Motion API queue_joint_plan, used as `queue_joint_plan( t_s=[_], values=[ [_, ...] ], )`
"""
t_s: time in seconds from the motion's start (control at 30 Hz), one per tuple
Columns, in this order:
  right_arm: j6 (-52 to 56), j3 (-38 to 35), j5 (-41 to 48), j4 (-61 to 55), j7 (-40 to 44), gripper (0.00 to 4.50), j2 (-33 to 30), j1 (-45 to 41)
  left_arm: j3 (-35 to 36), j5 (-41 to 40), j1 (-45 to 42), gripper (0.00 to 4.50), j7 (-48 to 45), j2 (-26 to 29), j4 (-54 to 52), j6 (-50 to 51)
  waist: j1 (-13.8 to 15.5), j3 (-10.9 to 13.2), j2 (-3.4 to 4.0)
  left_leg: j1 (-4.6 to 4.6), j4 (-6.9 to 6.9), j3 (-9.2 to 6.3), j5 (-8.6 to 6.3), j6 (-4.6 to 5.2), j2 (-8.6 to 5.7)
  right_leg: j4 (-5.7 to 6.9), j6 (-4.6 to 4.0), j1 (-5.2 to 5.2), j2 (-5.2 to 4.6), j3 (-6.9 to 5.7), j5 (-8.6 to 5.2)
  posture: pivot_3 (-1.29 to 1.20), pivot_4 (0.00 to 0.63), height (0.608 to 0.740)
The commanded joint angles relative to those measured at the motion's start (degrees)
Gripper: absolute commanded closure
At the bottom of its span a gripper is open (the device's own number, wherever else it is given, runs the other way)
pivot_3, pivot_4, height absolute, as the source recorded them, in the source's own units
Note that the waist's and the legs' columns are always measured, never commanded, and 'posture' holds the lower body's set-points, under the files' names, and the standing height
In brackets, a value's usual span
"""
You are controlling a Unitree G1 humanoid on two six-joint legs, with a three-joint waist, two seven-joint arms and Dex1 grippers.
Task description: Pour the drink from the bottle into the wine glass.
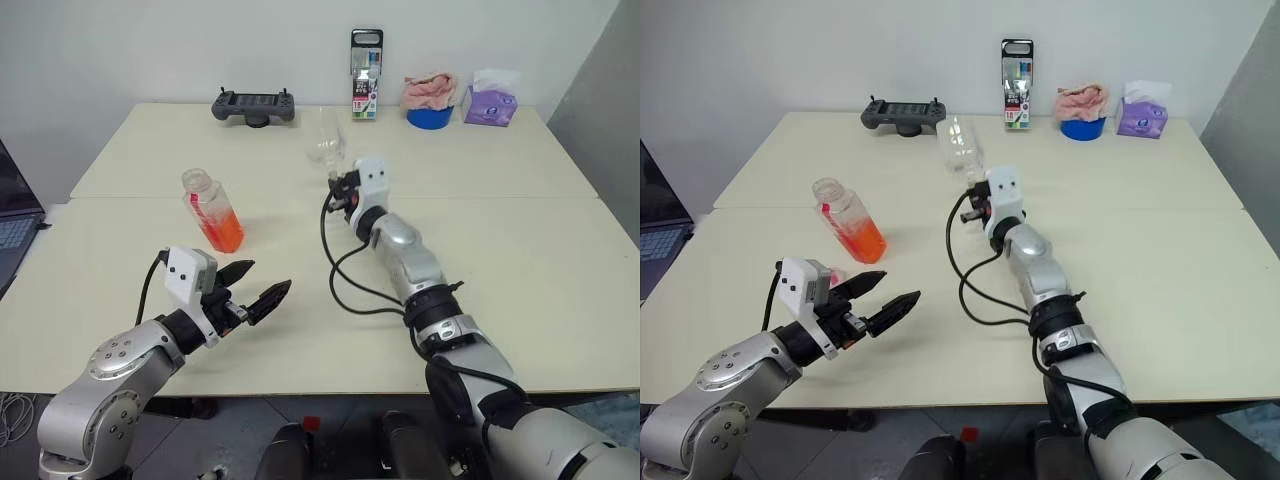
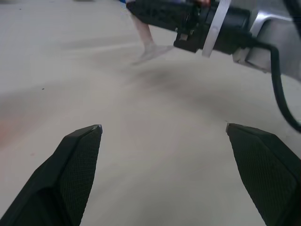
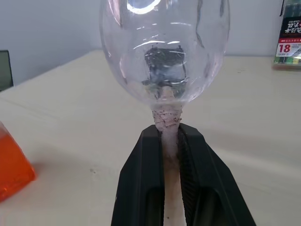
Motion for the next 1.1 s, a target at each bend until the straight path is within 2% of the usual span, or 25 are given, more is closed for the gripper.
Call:
queue_joint_plan(
  t_s=[0.03, 0.23, 0.47, 0.67, 0.87, 1.1],
  values=[
    [-3.2, 2.6, -2.5, -0.6, -0.7, 4.35, -0.2, 2.1, 0.2, -0.6, -0.6, 0.0, 0.1, 0.8, -1.4, -0.3, 0.0, 0.0, 0.0, 0.0, 0.02, -0.01, 0.0, 0.0, 0.0, 0.0, 0.0, 0.01, 0.0, -0.01, 0.0, 0.0, 0.15, 0.74],
    [-3.6, 3.6, -3.7, -0.2, -0.2, 4.35, -2.6, 5.7, 0.0, -0.5, -0.9, 0.0, 0.2, 0.9, -1.2, -0.2, 0.2, -0.1, -0.04, 0.05, 0.01, -0.02, 0.0, 0.0, -0.02, -0.03, -0.01, 0.08, -0.01, -0.01, -0.01, 0.0, 0.15, 0.74],
    [-0.3, 4.2, -3.7, -5.5, 2.1, 4.35, -6.3, 10.3, -0.3, -0.1, -1.4, 0.0, -0.1, 1.4, -0.5, -0.3, 0.8, -0.2, -0.08, 0.07, 0.03, -0.04, 0.0, 0.0, -0.07, -0.09, -0.01, 0.15, -0.06, -0.03, -0.01, 0.0, 0.15, 0.74],
    [4.3, 5.2, -3.6, -10.2, 4.1, 4.36, -8.8, 13.5, -0.5, 0.3, -2.0, 0.0, -0.6, 1.5, 0.4, -0.6, 0.9, -0.2, -0.08, 0.17, 0.03, -0.07, 0.0, 0.0, -0.09, -0.15, 0.0, 0.3, -0.08, -0.06, -0.02, 0.0, 0.15, 0.74],
    [11.7, 5.1, -2.1, -14.2, 6.9, 4.36, -10.9, 15.2, -0.2, 0.3, -2.0, 0.0, -0.7, 1.6, 1.0, -0.8, 0.9, -0.2, -0.1, 0.86, -0.1, -0.1, -0.03, 0.02, -0.08, -0.35, -0.11, 1.04, -0.08, -0.12, -0.24, 0.0, 0.15, 0.74],
    [15.9, 6.5, -1.0, -16.3, 10.6, 4.36, -13.7, 16.7, 0.0, 0.2, -2.2, 0.0, -0.7, 1.5, 1.5, -0.9, 0.9, -0.4, -0.1, 0.9, -0.11, -0.06, -0.03, 0.02, -0.05, -0.35, -0.08, 1.04, -0.07, -0.1, -0.29, 0.0, 0.15, 0.74]
  ],
)
